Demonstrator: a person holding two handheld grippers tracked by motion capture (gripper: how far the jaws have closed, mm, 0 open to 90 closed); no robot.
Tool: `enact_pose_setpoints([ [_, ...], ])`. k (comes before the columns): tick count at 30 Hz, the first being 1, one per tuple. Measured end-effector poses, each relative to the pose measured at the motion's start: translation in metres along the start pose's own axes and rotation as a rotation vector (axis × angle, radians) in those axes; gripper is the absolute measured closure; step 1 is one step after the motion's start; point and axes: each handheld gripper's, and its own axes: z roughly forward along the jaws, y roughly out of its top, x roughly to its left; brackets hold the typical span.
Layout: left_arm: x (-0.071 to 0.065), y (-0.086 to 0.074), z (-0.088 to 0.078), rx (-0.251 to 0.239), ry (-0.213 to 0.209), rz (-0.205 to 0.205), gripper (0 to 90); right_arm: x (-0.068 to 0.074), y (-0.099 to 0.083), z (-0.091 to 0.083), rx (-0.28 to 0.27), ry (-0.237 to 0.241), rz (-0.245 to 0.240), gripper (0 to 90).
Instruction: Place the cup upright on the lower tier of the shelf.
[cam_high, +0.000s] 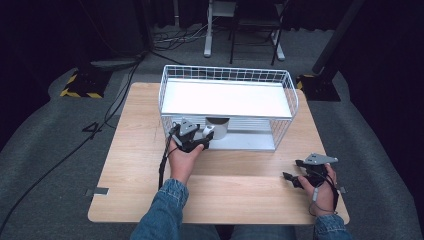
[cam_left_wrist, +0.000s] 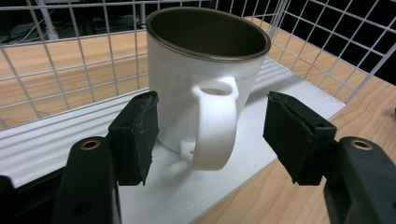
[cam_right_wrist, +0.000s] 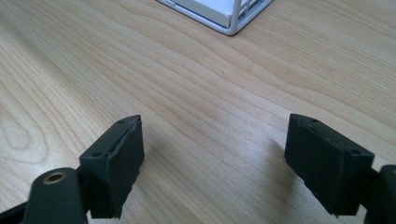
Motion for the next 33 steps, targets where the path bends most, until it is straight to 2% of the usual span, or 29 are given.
enact_pose_setpoints([
  [2,-0.001,0.001,-0.006,-0.008,0.013,0.010,35.6,0.000,0.000,0.001,-0.002,0.001,0.000,19.9],
  [3,-0.002,0.001,-0.009,0.001,0.028,0.031,35.4,0.000,0.001,0.001,-0.002,0.001,0.002,19.8],
  [5,-0.003,0.002,-0.015,0.003,0.033,0.060,34.8,0.000,0.001,0.001,0.000,-0.001,0.002,19.7],
  [7,-0.006,0.003,-0.022,-0.016,0.023,0.054,34.4,0.001,0.001,0.001,0.000,-0.005,0.004,19.7],
  [11,-0.011,0.003,-0.034,-0.026,0.000,0.067,33.3,0.003,0.001,0.001,0.001,-0.009,0.009,19.7],
  [13,-0.015,0.003,-0.042,-0.022,-0.004,0.095,33.2,0.003,0.001,0.001,0.001,-0.009,0.009,19.7],
  [19,-0.022,0.003,-0.064,-0.042,-0.025,0.105,32.7,0.003,0.001,0.001,0.001,-0.008,0.011,19.5],
  [26,-0.020,-0.003,-0.088,-0.031,-0.067,0.113,32.1,0.002,0.002,0.002,0.001,-0.003,0.009,19.2],
  [33,-0.009,-0.011,-0.108,-0.009,-0.061,0.134,28.0,0.002,0.002,0.002,0.001,-0.004,0.009,19.2],
])
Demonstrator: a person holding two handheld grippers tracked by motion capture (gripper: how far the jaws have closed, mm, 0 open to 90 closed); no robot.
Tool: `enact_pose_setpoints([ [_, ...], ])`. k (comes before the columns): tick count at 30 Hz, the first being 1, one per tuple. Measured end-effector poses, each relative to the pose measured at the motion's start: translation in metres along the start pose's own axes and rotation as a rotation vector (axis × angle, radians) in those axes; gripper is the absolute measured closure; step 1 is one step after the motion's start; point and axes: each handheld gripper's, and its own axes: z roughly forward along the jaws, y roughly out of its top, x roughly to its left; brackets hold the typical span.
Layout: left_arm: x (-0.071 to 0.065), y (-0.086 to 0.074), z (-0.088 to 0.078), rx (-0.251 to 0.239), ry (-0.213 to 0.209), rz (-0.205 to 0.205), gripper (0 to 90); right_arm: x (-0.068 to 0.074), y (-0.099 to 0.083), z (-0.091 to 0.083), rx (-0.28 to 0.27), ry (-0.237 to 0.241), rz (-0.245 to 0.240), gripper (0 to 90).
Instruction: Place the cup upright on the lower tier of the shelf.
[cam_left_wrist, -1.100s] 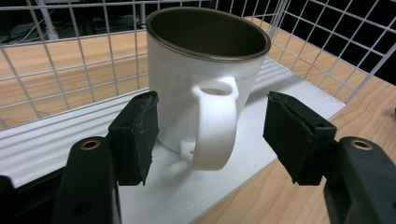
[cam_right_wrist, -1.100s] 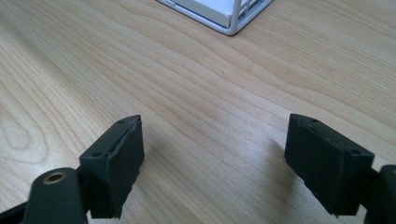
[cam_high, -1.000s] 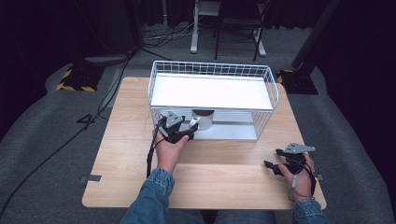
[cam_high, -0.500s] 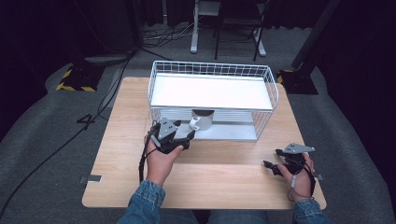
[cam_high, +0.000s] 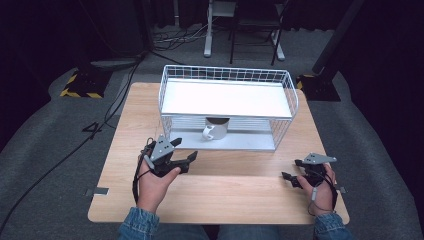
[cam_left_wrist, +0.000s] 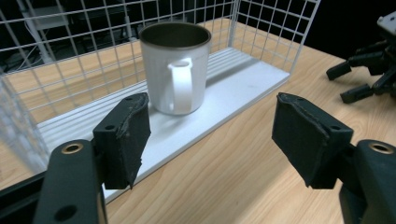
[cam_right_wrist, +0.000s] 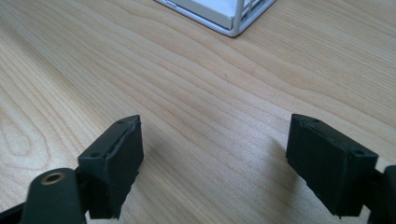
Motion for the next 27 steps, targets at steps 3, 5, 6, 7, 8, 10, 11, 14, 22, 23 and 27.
enact_pose_setpoints([
  [3,0.004,-0.006,-0.007,0.006,-0.002,0.007,25.3,0.000,0.000,0.000,0.000,0.000,0.000,19.2],
  [5,0.008,-0.011,-0.012,0.015,0.013,0.027,22.6,0.000,0.000,0.000,0.000,0.000,0.000,19.2],
  [6,0.010,-0.014,-0.014,0.023,0.020,0.033,20.7,0.000,0.000,0.000,0.000,0.000,0.000,19.2],
  [7,0.012,-0.016,-0.016,0.038,0.021,0.028,18.8,0.000,0.000,0.000,0.000,0.001,0.000,19.2],
  [8,0.014,-0.019,-0.017,0.047,0.016,0.023,18.1,0.000,0.000,0.000,0.000,0.001,0.000,19.2],
  [10,0.017,-0.024,-0.021,0.065,0.015,0.009,18.0,0.000,0.000,0.000,0.000,0.001,0.000,19.2],
  [11,0.019,-0.027,-0.023,0.077,0.019,0.008,17.6,0.000,0.000,0.000,0.000,0.000,0.000,19.2],
  [14,0.024,-0.036,-0.029,0.097,0.032,-0.011,17.0,0.000,0.000,0.000,0.000,0.000,0.000,19.2],
  [22,0.037,-0.058,-0.043,0.157,0.068,-0.051,16.5,0.000,0.000,0.000,0.000,0.001,-0.007,19.3],
  [23,0.038,-0.060,-0.044,0.164,0.071,-0.055,16.5,0.000,0.000,0.000,-0.001,0.001,-0.009,19.5],
  [27,0.045,-0.073,-0.050,0.187,0.091,-0.080,16.5,0.001,0.000,0.000,-0.002,0.005,-0.011,19.5],
])
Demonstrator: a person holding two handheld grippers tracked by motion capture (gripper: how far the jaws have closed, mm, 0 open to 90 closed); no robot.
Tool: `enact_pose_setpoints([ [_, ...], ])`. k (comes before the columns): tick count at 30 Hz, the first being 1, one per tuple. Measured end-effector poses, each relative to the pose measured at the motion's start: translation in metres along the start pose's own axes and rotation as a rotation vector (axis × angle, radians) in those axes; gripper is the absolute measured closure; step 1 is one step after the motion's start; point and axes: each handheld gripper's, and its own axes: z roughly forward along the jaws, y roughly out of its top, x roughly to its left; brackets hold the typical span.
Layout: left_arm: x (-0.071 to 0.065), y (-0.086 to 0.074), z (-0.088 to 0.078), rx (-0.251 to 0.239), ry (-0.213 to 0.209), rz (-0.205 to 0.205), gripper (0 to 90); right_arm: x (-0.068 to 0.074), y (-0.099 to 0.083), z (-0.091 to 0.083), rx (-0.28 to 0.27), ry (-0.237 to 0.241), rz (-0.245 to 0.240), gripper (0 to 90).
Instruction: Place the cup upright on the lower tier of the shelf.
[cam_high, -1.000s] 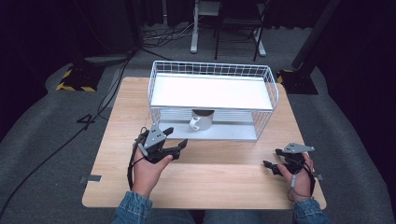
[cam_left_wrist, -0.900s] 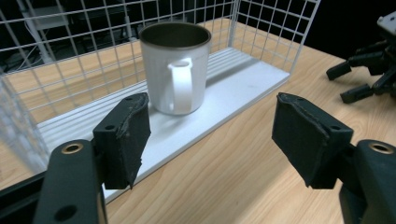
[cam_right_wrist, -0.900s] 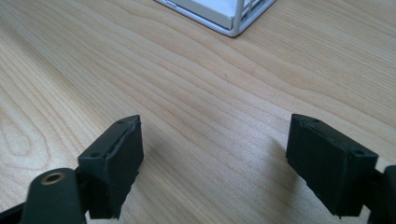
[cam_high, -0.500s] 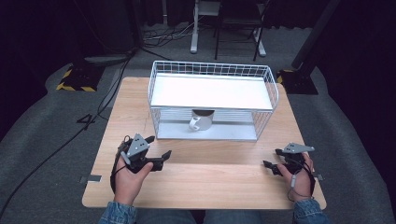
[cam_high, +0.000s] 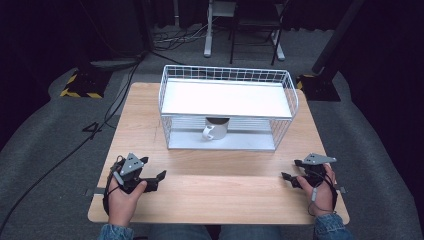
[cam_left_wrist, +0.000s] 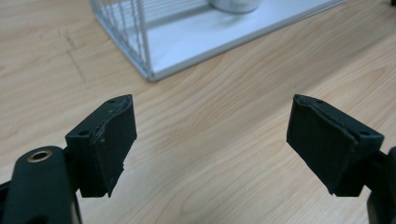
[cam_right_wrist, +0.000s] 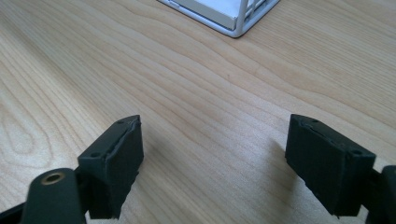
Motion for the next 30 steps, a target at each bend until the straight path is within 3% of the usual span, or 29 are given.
enact_pose_setpoints([
  [14,0.016,-0.041,-0.004,0.090,0.051,-0.065,16.5,0.000,0.000,0.000,-0.001,0.000,0.000,19.5],
  [16,0.017,-0.045,-0.003,0.113,0.063,-0.073,16.5,0.000,0.000,0.000,-0.001,0.000,0.000,19.5],
  [18,0.018,-0.046,-0.003,0.168,0.083,-0.084,16.5,0.000,0.000,0.000,-0.001,0.000,0.000,19.5],
  [22,0.018,-0.047,-0.002,0.186,0.099,-0.073,16.1,0.000,0.000,0.000,-0.001,0.000,0.000,19.5],
  [25,0.015,-0.046,0.000,0.210,0.125,-0.026,15.6,0.000,0.000,0.000,0.000,0.000,-0.001,19.5],
  [30,0.015,-0.046,0.001,0.208,0.130,-0.027,14.2,0.000,0.000,0.000,0.000,0.003,-0.003,19.5],
])
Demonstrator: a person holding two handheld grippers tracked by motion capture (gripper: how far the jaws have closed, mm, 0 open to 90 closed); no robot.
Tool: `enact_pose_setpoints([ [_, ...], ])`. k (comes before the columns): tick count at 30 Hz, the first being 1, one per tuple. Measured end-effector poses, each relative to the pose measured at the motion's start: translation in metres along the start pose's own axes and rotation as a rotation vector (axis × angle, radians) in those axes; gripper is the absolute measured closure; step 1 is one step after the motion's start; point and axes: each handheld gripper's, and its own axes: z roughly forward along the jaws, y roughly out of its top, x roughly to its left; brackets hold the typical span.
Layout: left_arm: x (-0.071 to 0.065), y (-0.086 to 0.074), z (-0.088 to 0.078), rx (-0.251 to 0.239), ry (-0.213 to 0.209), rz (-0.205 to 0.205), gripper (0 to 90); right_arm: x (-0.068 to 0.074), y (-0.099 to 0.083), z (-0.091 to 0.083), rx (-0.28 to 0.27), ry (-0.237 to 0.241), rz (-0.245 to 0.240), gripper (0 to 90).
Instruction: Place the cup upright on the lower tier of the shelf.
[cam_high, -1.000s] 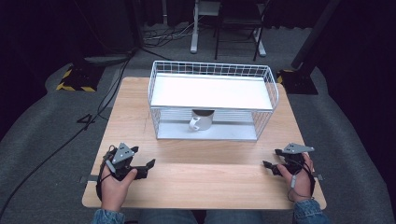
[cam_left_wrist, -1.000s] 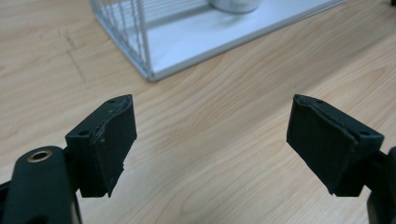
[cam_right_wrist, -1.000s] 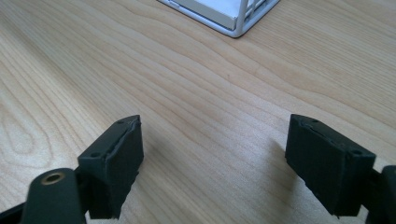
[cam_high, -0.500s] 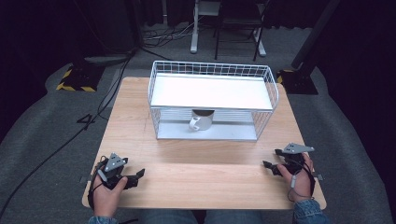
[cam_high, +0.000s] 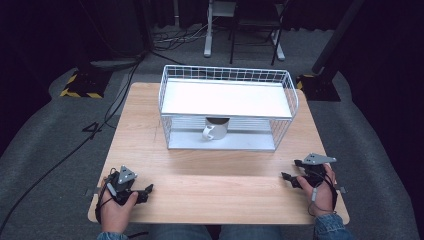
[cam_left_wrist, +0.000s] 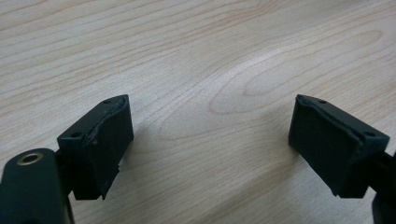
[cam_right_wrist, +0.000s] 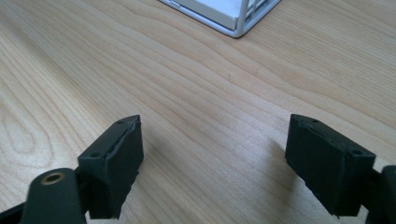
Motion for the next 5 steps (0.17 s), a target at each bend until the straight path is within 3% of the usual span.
enact_pose_setpoints([
  [5,-0.0005,-0.0002,0.0002,-0.001,-0.003,-0.008,14.2,0.0002,0.0000,0.0000,0.000,-0.001,0.000,19.5],
])
